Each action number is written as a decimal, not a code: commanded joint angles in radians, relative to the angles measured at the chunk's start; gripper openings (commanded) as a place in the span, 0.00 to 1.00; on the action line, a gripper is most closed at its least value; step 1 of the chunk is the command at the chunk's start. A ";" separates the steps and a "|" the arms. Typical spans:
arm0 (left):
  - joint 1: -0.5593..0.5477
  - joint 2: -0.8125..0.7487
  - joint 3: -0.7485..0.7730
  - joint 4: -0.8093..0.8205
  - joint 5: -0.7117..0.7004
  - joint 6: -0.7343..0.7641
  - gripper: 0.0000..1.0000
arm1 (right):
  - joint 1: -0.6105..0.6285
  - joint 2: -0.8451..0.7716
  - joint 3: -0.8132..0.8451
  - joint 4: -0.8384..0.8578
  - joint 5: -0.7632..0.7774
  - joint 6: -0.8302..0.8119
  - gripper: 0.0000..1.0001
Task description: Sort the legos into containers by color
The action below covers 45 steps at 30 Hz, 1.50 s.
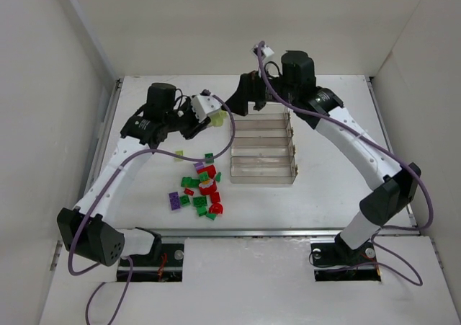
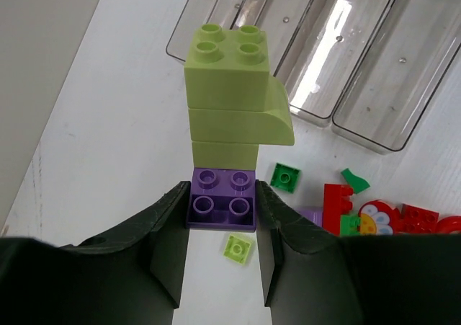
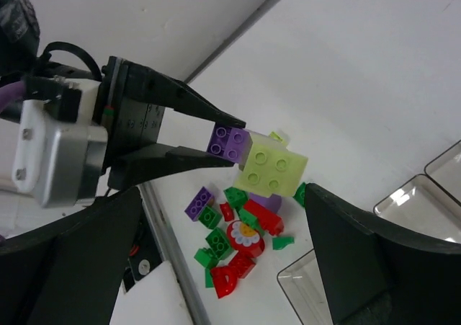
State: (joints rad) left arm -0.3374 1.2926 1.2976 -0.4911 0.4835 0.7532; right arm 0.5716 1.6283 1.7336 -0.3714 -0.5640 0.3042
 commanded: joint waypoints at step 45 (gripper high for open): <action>-0.077 -0.101 -0.034 0.102 -0.057 -0.117 0.00 | 0.027 0.180 0.003 0.051 -0.151 0.047 0.86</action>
State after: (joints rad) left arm -0.4095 1.2263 1.2713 -0.4355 0.4210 0.6380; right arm 0.5907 1.8107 1.7176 -0.3550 -0.6857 0.3454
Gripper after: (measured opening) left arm 0.330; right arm 0.869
